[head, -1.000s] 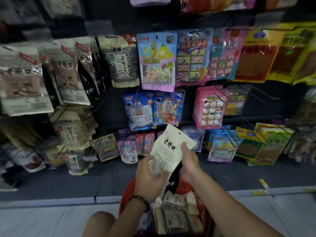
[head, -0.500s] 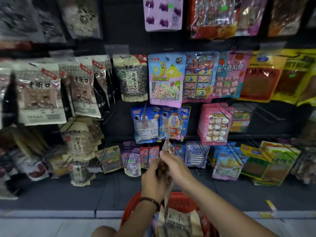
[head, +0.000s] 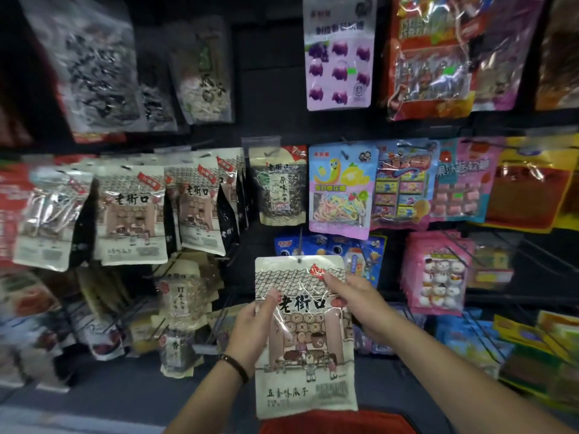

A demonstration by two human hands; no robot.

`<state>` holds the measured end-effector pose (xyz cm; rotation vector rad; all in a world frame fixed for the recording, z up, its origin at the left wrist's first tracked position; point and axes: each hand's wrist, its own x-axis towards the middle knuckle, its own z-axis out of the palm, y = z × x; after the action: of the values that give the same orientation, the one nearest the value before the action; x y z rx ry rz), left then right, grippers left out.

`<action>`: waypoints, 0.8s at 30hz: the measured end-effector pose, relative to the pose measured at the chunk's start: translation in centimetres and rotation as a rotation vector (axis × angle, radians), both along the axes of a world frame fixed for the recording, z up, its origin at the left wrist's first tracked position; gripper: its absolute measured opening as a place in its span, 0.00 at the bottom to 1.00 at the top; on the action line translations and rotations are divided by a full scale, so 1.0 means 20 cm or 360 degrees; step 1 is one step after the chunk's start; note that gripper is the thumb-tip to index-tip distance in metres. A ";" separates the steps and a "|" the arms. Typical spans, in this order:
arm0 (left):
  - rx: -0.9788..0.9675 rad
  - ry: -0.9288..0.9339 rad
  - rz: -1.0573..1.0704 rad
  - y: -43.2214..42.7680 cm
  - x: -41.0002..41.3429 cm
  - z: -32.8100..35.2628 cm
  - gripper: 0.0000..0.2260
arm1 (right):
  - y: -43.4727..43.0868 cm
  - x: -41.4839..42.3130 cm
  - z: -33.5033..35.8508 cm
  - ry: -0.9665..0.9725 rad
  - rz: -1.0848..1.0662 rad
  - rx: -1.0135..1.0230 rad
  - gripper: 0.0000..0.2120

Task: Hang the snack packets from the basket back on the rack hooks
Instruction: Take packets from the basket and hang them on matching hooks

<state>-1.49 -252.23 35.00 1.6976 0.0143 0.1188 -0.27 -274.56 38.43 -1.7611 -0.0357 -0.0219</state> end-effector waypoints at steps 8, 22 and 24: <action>-0.0140 -0.0191 0.0254 0.33 0.16 0.27 0.27 | 0.36 0.20 0.21 -0.0236 0.0139 -0.0324 0.22; 0.0097 -0.0345 0.0573 0.96 0.60 0.69 0.20 | 1.06 0.75 0.56 -0.0426 0.0080 -0.0251 0.21; 0.0554 -0.0547 0.0760 0.98 0.62 0.68 0.26 | 1.13 0.80 0.61 -0.0442 0.0025 -0.0230 0.21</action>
<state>10.85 -232.64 48.60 1.9717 0.1503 0.8076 15.82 -252.03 50.60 -1.8907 -0.2582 -0.2583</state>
